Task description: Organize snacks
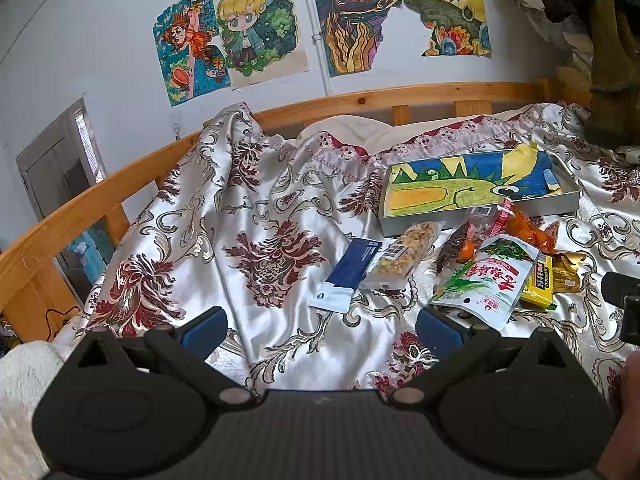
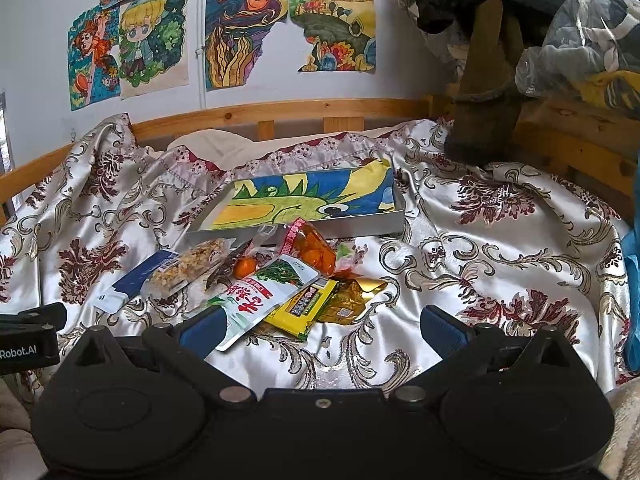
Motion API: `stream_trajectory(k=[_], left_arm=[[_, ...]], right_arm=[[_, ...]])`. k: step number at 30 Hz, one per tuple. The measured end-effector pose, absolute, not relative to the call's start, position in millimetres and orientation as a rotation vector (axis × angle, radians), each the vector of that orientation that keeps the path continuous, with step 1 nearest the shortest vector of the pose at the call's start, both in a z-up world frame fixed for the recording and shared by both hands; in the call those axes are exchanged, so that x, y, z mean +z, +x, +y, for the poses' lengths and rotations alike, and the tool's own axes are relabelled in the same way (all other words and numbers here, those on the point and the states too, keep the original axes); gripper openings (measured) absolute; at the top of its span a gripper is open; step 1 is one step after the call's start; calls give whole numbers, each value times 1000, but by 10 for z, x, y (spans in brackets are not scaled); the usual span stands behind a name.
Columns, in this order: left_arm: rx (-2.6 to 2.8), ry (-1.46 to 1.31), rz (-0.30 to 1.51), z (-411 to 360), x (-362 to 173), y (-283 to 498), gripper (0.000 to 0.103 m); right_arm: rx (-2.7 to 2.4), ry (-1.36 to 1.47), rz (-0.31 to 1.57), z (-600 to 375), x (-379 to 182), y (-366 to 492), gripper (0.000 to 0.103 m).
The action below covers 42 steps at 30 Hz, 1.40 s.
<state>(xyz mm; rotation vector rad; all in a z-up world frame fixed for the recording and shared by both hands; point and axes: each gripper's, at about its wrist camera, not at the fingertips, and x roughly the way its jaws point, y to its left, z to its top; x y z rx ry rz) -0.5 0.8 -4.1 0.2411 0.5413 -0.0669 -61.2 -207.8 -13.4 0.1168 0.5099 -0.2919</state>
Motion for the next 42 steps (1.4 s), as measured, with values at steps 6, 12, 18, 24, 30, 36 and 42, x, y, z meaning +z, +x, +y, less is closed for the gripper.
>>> stream_trajectory(k=[6, 12, 18, 24, 30, 36, 42], left_arm=[[-67, 242, 541, -3, -37, 3, 103], [-67, 241, 542, -1, -39, 2, 103], [-67, 241, 542, -2, -36, 3, 103], [-69, 242, 548, -19, -32, -10, 103], [-80, 241, 569, -29, -20, 7, 103], [-128, 257, 620, -76, -3, 96, 103], [-161, 282, 649, -144, 45, 218, 103]], right_arm=[[-291, 110, 512, -2064, -137, -617, 102], [-290, 104, 515, -2059, -137, -616, 102], [-286, 107, 512, -2056, -134, -617, 102], [-284, 101, 516, -2049, -141, -619, 102], [-279, 96, 539, -2052, -141, -583, 102], [-275, 59, 578, -2044, -106, -499, 102], [-273, 42, 603, -2073, -60, -388, 102]])
